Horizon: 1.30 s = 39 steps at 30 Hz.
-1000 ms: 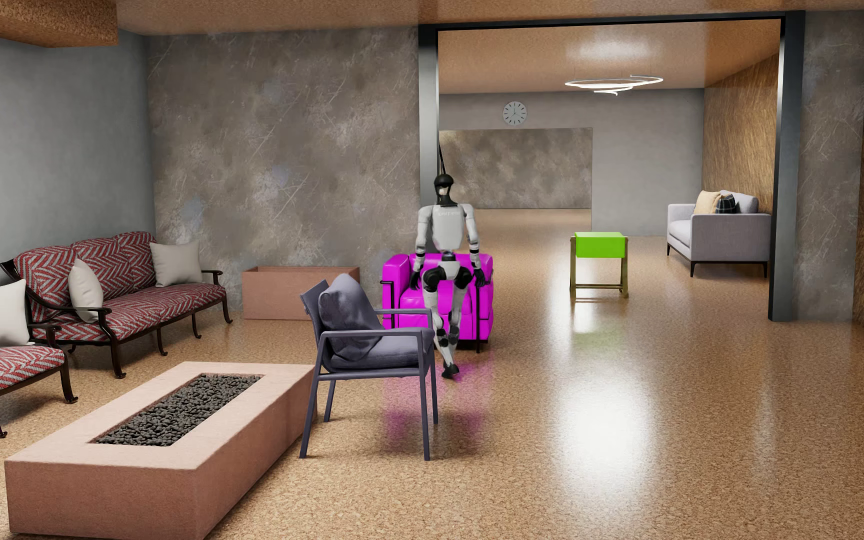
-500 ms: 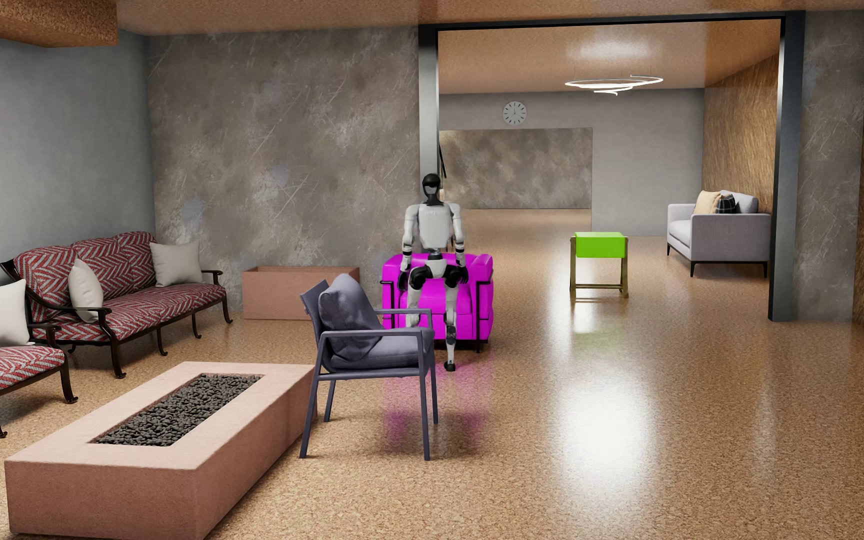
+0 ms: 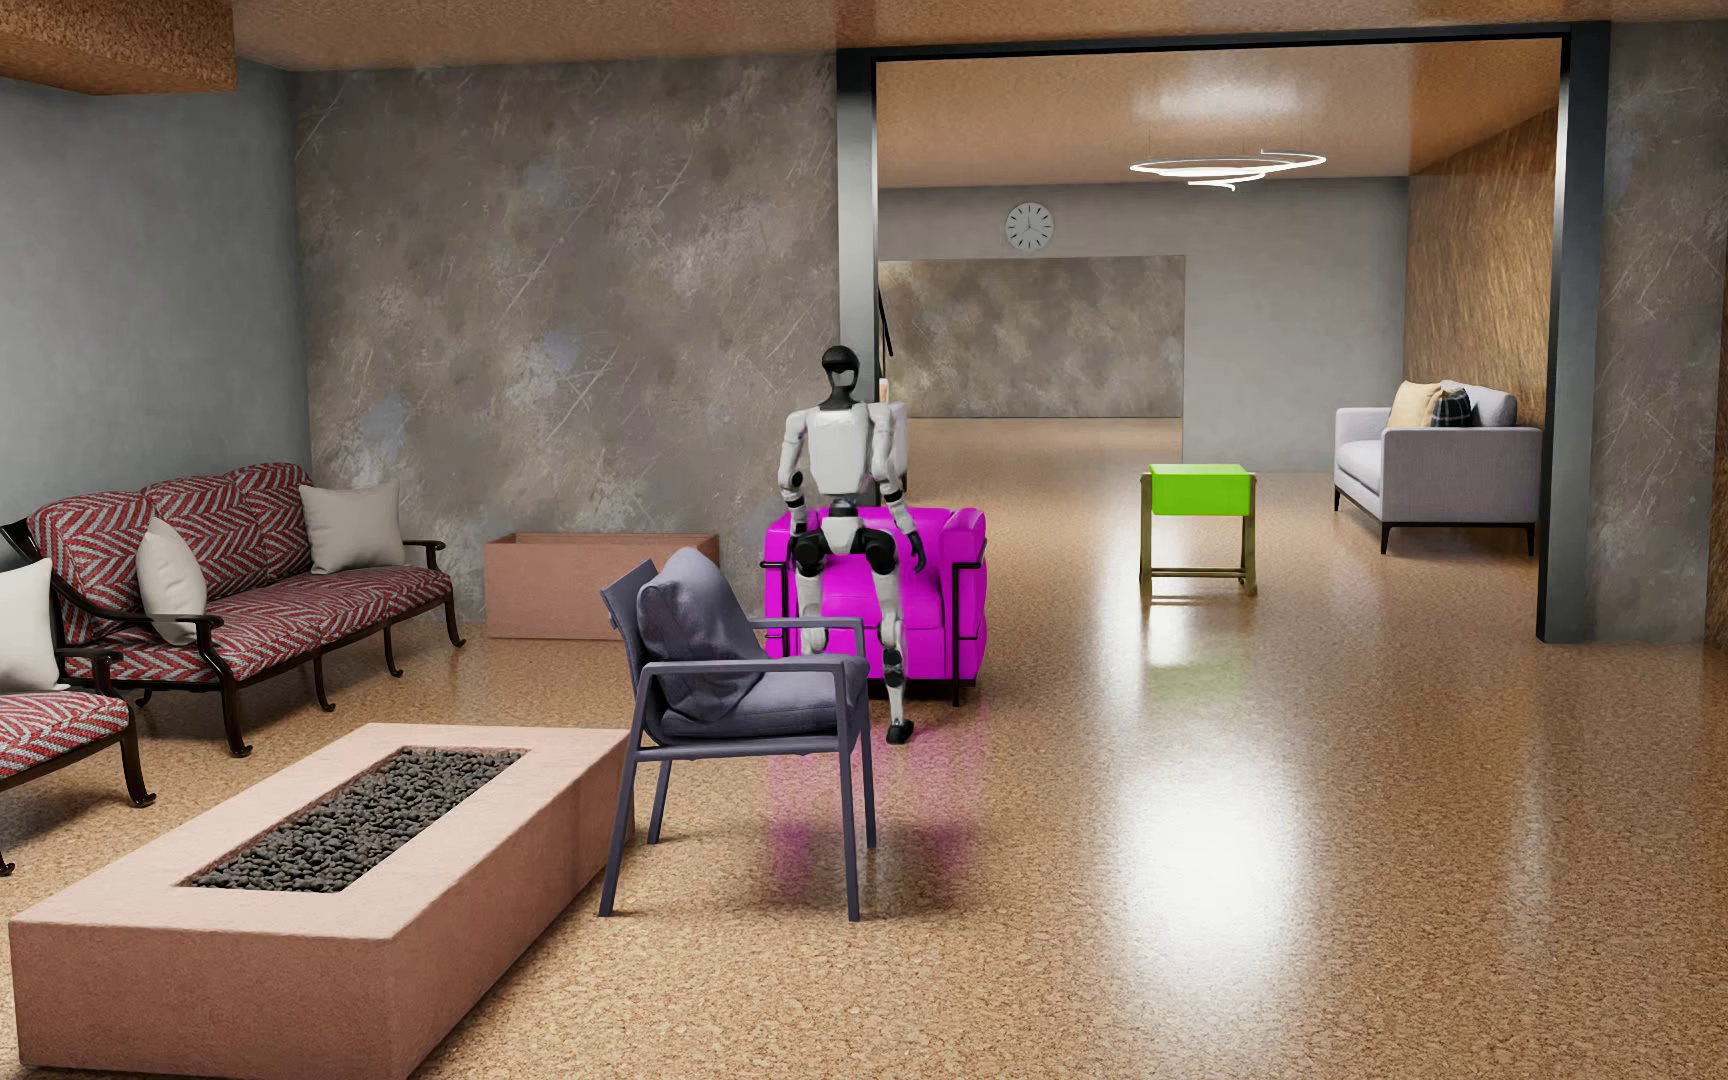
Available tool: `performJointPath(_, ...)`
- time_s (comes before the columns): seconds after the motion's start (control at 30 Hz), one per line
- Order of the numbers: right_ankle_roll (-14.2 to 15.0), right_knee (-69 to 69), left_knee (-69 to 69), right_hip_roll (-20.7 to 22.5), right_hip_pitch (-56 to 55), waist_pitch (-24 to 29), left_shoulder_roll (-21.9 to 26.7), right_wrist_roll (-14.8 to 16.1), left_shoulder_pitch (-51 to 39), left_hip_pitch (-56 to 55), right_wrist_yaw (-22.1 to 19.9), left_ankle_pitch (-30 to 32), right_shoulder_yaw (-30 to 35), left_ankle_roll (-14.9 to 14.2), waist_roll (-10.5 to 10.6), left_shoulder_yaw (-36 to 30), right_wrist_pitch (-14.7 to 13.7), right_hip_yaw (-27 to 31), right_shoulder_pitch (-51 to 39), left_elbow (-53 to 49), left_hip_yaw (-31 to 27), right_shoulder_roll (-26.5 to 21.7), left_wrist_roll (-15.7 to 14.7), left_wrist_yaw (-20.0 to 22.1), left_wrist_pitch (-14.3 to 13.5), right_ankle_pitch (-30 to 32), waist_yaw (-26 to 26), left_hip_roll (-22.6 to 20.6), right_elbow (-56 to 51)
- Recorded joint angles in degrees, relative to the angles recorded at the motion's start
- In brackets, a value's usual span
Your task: Walk towards the pink armchair
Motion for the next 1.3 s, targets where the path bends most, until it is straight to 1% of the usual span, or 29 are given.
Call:
performJointPath(0.03, -1.57, 1.55, 0.12, -2.01, -0.40, -0.05, 0.71, -0.53, -1.30, 0.17, 0.43, -0.02, -0.15, 0.08, -0.11, -1.32, -0.02, -3.51, 0.10, 0.79, 1.14, -0.39, 0.19, -0.25, 0.08, 0.07, 0.18, 0.34, 0.51)
performJointPath(0.07, -2.40, 3.65, 0.42, -3.89, -0.71, -0.06, 1.13, -0.82, -2.41, 0.22, 0.70, -0.13, -0.39, 0.14, -0.17, -2.27, -0.03, -5.61, 0.22, 1.20, 1.94, -0.88, 0.26, -0.12, 0.20, -0.40, 0.28, 0.53, 1.00)
performJointPath(0.1, -2.65, 5.88, 0.76, -5.53, -0.89, -0.06, 1.24, -1.01, -3.24, 0.23, 0.83, -0.23, -0.60, 0.17, -0.19, -2.66, -0.01, -6.20, 0.37, 1.17, 2.43, -1.43, 0.05, 0.51, 0.30, -0.93, 0.35, 0.62, 1.42)
performJointPath(0.17, -2.97, 9.04, 1.27, -7.50, -0.65, -0.06, 0.77, -1.29, -4.06, 0.25, 1.19, -0.30, -1.02, 0.09, -0.09, -2.15, 0.22, -3.95, 0.69, 0.17, 2.72, -2.33, -1.33, 2.66, 0.05, -2.05, 0.47, 0.65, 1.97)
performJointPath(0.27, -2.88, 8.59, 1.55, -9.58, 2.27, -0.19, -0.35, -2.52, -3.96, 0.34, 2.02, -0.02, -0.92, -0.49, 0.09, -2.10, 0.71, -0.81, 1.10, -2.21, 2.11, -2.96, -2.94, 4.54, -1.62, -3.62, 1.02, 0.73, 1.93)
performJointPath(0.33, -3.00, 5.90, 1.39, -10.39, 4.83, -0.37, -0.78, -2.95, -2.94, 0.52, 2.60, 0.41, -0.24, -1.13, 0.10, -2.77, 0.35, -0.06, 0.90, -4.05, 1.56, -2.88, -3.10, 4.85, -2.75, -2.71, 1.49, 0.96, 1.57)
performJointPath(0.37, -2.99, 3.98, 1.21, -10.34, 6.35, -0.51, -0.97, -2.98, -2.10, 0.62, 3.02, 0.64, 0.19, -1.51, 0.06, -2.93, 0.02, -0.11, 0.57, -4.83, 1.35, -2.75, -3.25, 4.96, -3.12, -1.04, 1.73, 1.16, 1.33)
performJointPath(0.4, -0.43, 1.78, 0.94, -10.64, 7.64, -0.66, -1.24, -3.33, -1.06, 0.87, 3.26, 0.99, 0.72, -1.95, -0.04, -2.83, -0.23, -1.00, 0.12, -5.41, 1.29, -2.71, -3.56, 5.15, -3.26, 0.61, 2.01, 1.40, 1.03)
performJointPath(0.43, 0.57, 0.04, 0.56, -10.67, 8.74, -0.80, -1.64, -4.11, 0.17, 1.23, 3.02, 1.39, 1.28, -2.47, -0.21, -2.44, -0.26, -2.01, -0.38, -5.68, 1.32, -2.70, -3.97, 5.44, -3.13, 0.85, 2.31, 1.70, 0.70)
performJointPath(0.47, 0.08, -1.23, 0.23, -10.55, 9.73, -0.89, -2.16, -4.79, 1.48, 1.61, 2.40, 1.90, 1.67, -3.07, -0.43, -1.73, -0.16, -3.34, -0.91, -5.53, 1.39, -2.49, -4.46, 5.84, -2.69, -0.18, 2.55, 2.14, 0.31)
performJointPath(0.5, -0.86, -2.42, 0.10, -10.10, 10.64, -0.93, -2.78, -4.69, 2.80, 1.84, 1.86, 2.47, 1.80, -3.76, -0.65, -0.68, -0.23, -4.75, -1.47, -4.89, 1.41, -1.93, -5.06, 6.31, -1.90, -1.26, 2.77, 2.85, -0.14)
performJointPath(0.57, -2.85, -4.52, 0.16, -7.73, 11.87, -0.93, -4.18, -3.32, 5.45, 1.64, 1.22, 3.76, 2.51, -5.25, -0.73, 1.90, -1.01, -5.98, -2.99, -2.76, 0.91, -0.45, -6.51, 6.97, 0.57, -1.72, 2.86, 5.23, -0.50)
performJointPath(0.6, -3.84, -5.19, 0.37, -6.25, 12.19, -0.89, -4.93, -3.44, 6.27, 1.17, 1.14, 4.38, 3.35, -6.02, -0.57, 2.37, -1.60, -6.46, -3.11, -1.15, 0.30, -0.41, -6.84, 6.79, 1.73, -1.79, 2.81, 6.68, -1.09)
performJointPath(0.63, -4.81, -5.55, 0.72, -4.73, 12.30, -0.78, -5.40, -4.14, 6.90, 0.43, 0.94, 5.01, 4.36, -6.76, -0.32, 1.52, -1.93, -7.09, -3.27, 0.44, -0.61, -0.43, -6.41, 5.75, 2.40, -1.97, 2.72, 8.20, -1.70)
performJointPath(0.7, -6.74, -5.79, 1.83, -1.74, 12.11, -0.33, -5.64, -4.55, 7.70, -1.88, 0.24, 6.36, 5.58, -7.99, 0.37, -1.67, -2.32, -8.88, -3.75, 2.42, -3.24, -0.07, -5.38, 2.84, 2.21, -2.36, 2.51, 11.22, -2.35)
performJointPath(0.73, -7.60, -5.67, 2.51, -0.43, 11.87, -0.01, -5.72, -3.80, 8.07, -3.35, -0.16, 6.98, 5.69, -8.56, 0.79, -1.96, -2.30, -10.05, -4.06, 2.36, -5.00, 0.34, -5.95, 3.72, 1.98, -2.64, 2.42, 12.49, -2.02)
performJointPath(0.77, -8.37, -5.38, 3.12, 0.63, 11.56, 0.34, -5.71, -2.77, 8.34, -4.88, -0.44, 7.59, 5.74, -8.99, 1.26, -1.74, -2.05, -11.36, -4.35, 1.76, -6.87, 0.66, -6.47, 6.06, 1.82, -3.00, 2.41, 13.47, -1.26)
performJointPath(0.8, -9.04, -5.01, 3.77, 1.35, 11.24, 0.68, -5.56, -1.95, 8.35, -6.41, -0.47, 8.09, 6.08, -8.41, 1.77, -1.88, -1.62, -12.71, -4.61, 0.94, -8.57, 0.66, -6.24, 7.96, 1.83, -3.41, 2.52, 14.03, -0.26)
performJointPath(0.83, -9.62, -4.72, 4.52, 1.75, 11.01, 1.01, -5.36, -1.69, 8.02, -7.81, -0.22, 8.50, 6.90, -5.82, 2.30, -2.32, -1.18, -14.01, -4.80, 0.09, -9.43, 0.19, -5.45, 8.38, 2.05, -3.76, 2.73, 14.32, 0.80)
performJointPath(0.87, -10.11, -4.56, 5.68, 1.85, 10.92, 1.28, -5.20, -1.93, 7.66, -9.06, 0.17, 8.39, 8.16, -2.57, 2.82, -2.58, -0.63, -15.24, -5.29, -1.07, -9.50, -0.47, -4.43, 7.78, 2.47, -4.00, 3.01, 14.34, 2.05)
performJointPath(0.9, -10.56, -4.46, 7.79, 1.72, 10.91, 1.49, -5.15, -2.28, 7.09, -10.38, 0.73, 6.75, 9.35, -2.01, 3.25, -2.77, -0.19, -16.34, -5.73, -2.04, -9.79, -1.30, -3.37, 7.03, 2.88, -4.15, 3.34, 13.43, 3.18)
performJointPath(0.97, -10.88, -4.16, 13.65, 0.81, 10.70, 1.70, -5.19, -2.38, 5.83, -12.88, 1.89, 2.92, 10.47, -2.79, 3.84, -3.69, 0.49, -18.19, -6.37, -3.06, -12.12, -2.78, -1.45, 6.10, 3.12, -4.48, 3.89, 9.03, 4.25)
performJointPath(1.03, -10.97, -3.87, 17.17, -0.07, 10.35, 1.56, -5.02, -1.99, 5.51, -13.54, 1.34, -0.60, 10.56, -3.48, 4.31, -4.34, 0.34, -19.70, -7.28, -4.10, -12.19, -3.60, -0.28, 5.23, 2.72, -4.63, 4.00, 4.19, 3.39)
performJointPath(1.07, -11.00, -4.14, 17.17, -0.32, 10.44, 1.35, -5.02, -1.59, 5.94, -13.00, 0.48, -0.97, 10.61, -4.02, 4.49, -4.04, 0.02, -20.24, -7.99, -4.73, -12.95, -3.74, -0.44, 4.89, 2.32, -4.59, 3.99, 1.31, 2.68)
performJointPath(1.1, -11.02, -4.58, 15.82, -0.38, 10.68, 1.08, -5.17, -1.02, 6.55, -11.80, -0.28, 0.18, 10.70, -2.38, 4.62, -3.36, -0.45, -20.57, -8.58, -5.08, -14.55, -3.88, -1.31, 4.58, 1.81, -4.48, 3.93, -1.69, 1.91)
performJointPath(1.13, -11.00, -5.23, 12.39, -0.27, 11.06, 0.73, -5.45, -0.43, 7.30, -9.68, -0.76, -0.41, 10.88, 1.23, 4.75, -2.67, -0.83, -20.72, -9.20, -5.10, -14.22, -3.99, -2.55, 4.18, 1.27, -4.20, 3.74, -2.82, 1.23)
performJointPath(1.17, -10.94, -5.81, 8.28, -0.10, 11.49, 0.38, -5.77, 0.05, 7.97, -7.15, -1.10, -1.36, 11.00, 2.28, 4.83, -2.48, -1.04, -20.55, -9.84, -4.75, -13.45, -4.04, -3.60, 3.57, 0.86, -3.84, 3.56, -3.26, 0.62)
performJointPath(1.23, -10.66, -5.98, 2.90, -0.40, 11.83, -0.07, -6.53, 1.08, 7.77, -3.85, -2.53, 0.12, 10.13, 1.89, 4.56, -4.40, -1.43, -19.73, -10.21, -2.47, -12.35, -3.66, -4.41, 2.13, 0.61, -3.47, 3.28, -4.11, -0.77)
performJointPath(1.3, -10.59, -4.80, 0.84, -1.34, 11.37, -0.33, -6.67, 1.72, 6.06, -2.67, -3.71, 1.04, 9.63, 1.43, 3.84, -7.62, -1.85, -19.29, -9.58, 0.19, -11.64, -2.59, -4.16, 1.32, 0.85, -3.84, 2.88, -4.95, -1.80)
